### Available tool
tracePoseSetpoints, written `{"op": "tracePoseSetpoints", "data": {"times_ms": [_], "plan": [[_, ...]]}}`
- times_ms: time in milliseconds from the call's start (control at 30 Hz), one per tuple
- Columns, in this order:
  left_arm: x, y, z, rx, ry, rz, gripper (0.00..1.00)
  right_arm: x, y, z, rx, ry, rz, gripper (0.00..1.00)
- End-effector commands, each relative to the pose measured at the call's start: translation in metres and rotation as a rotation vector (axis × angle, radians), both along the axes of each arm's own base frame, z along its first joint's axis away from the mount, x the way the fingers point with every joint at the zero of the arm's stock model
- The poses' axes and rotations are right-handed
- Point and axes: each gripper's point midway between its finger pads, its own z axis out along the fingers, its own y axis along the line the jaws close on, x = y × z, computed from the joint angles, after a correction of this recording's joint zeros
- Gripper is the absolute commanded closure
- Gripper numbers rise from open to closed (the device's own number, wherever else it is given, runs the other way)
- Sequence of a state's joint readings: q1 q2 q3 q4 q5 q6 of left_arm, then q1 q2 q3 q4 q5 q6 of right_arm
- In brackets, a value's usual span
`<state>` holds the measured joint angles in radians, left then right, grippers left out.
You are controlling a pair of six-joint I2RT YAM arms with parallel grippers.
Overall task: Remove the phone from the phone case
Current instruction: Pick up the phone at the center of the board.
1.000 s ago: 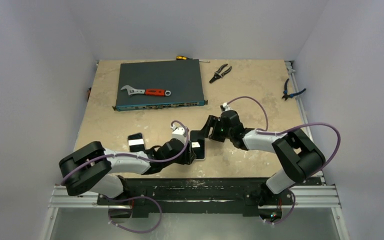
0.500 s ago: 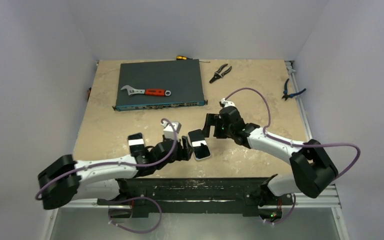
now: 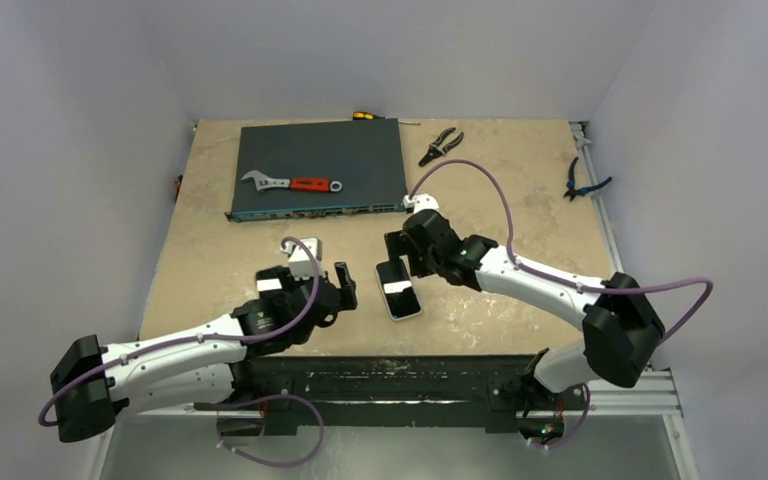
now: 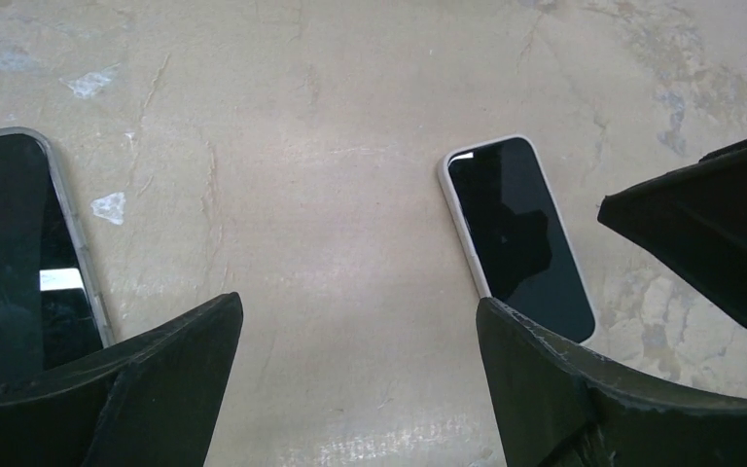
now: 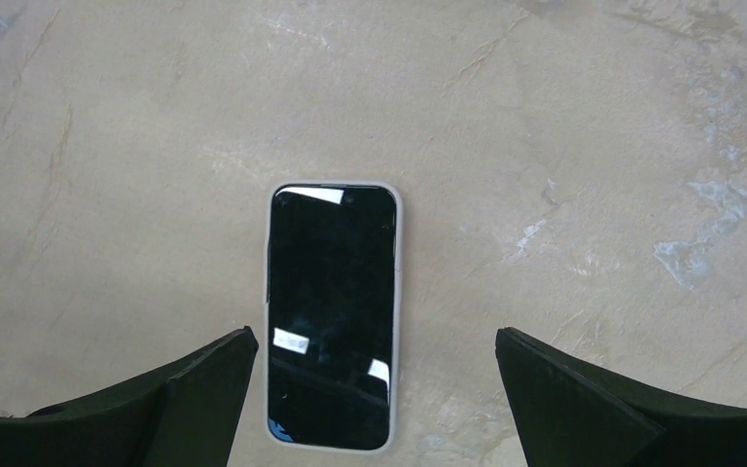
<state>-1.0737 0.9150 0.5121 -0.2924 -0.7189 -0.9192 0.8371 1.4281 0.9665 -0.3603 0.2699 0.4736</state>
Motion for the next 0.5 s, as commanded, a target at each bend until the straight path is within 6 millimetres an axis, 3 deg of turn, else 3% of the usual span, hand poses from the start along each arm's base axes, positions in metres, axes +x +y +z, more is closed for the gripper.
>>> {"op": "tracePoseSetpoints", "data": {"times_ms": [0,167,467], "plan": [[0.003,0.011,0.014,0.0,-0.012,0.064,0.09,-0.007,0.022,0.001,-0.052,-0.004,0.136,0.01],[0.0,0.02,0.015,0.024,-0.007,0.077,0.08,-0.01,0.029,-0.024,-0.133,0.043,0.187,0.01],[-0.004,0.027,0.016,-0.007,-0.03,0.065,0.05,-0.008,0.039,-0.05,-0.182,0.093,0.22,0.01]]}}
